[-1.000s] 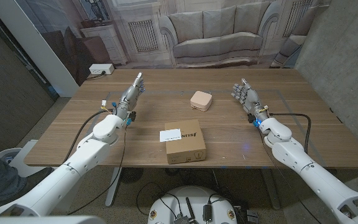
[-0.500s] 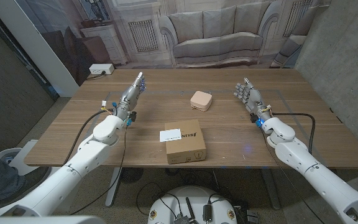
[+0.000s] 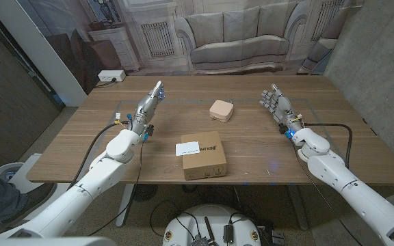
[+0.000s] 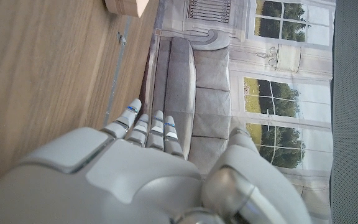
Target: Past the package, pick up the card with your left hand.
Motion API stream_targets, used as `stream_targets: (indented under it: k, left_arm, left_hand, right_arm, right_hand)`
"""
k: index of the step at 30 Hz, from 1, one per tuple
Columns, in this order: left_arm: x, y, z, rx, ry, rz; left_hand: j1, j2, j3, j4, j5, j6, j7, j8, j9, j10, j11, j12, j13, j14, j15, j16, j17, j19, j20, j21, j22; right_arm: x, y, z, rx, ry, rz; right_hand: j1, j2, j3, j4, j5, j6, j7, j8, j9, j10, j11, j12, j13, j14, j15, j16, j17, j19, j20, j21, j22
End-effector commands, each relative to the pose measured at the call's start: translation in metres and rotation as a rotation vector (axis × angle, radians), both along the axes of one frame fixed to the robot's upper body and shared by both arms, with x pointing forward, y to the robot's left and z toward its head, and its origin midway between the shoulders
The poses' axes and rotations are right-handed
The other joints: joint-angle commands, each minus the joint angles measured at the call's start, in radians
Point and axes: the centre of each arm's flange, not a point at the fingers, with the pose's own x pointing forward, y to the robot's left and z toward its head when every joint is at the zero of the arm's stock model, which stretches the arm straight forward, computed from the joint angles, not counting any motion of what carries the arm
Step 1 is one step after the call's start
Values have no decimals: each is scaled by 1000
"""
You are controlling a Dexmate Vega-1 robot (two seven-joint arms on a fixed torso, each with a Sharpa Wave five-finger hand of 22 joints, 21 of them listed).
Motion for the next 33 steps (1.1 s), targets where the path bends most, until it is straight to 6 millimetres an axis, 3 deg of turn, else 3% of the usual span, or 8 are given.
stream_targets:
  k: [1,20,33]
  left_arm:
    - [-6,9,-6,11,-47,-8]
    - [-20,34,-14,63,-81,61]
    - [-15,49,-25,87,-76,80]
  left_hand:
    - [16,1,0,-3,10,23,-2,11,6,17,-2,8,-1,10,-1,3,2,13,-52,-1,1]
    - [30,6,-2,-9,16,47,2,13,6,41,-3,11,-2,36,-6,5,2,32,-49,-7,1]
    - [41,9,-4,-14,20,74,-1,17,6,65,-15,15,-2,59,-13,7,2,49,-50,-11,1]
  right_arm:
    - [-19,-7,-6,44,-14,-49]
    - [-34,1,-22,86,-7,-70]
    - [-46,5,-22,111,-11,-98]
  right_hand:
    - [1,4,3,-7,5,7,-1,3,5,9,-1,2,4,11,2,-2,5,12,-9,-7,5]
    - [2,7,2,-9,5,8,1,2,5,10,3,2,5,13,3,-2,5,14,-8,-16,5]
    - [14,15,8,-17,5,14,1,4,4,13,3,2,5,15,4,-3,3,18,-6,-23,6]
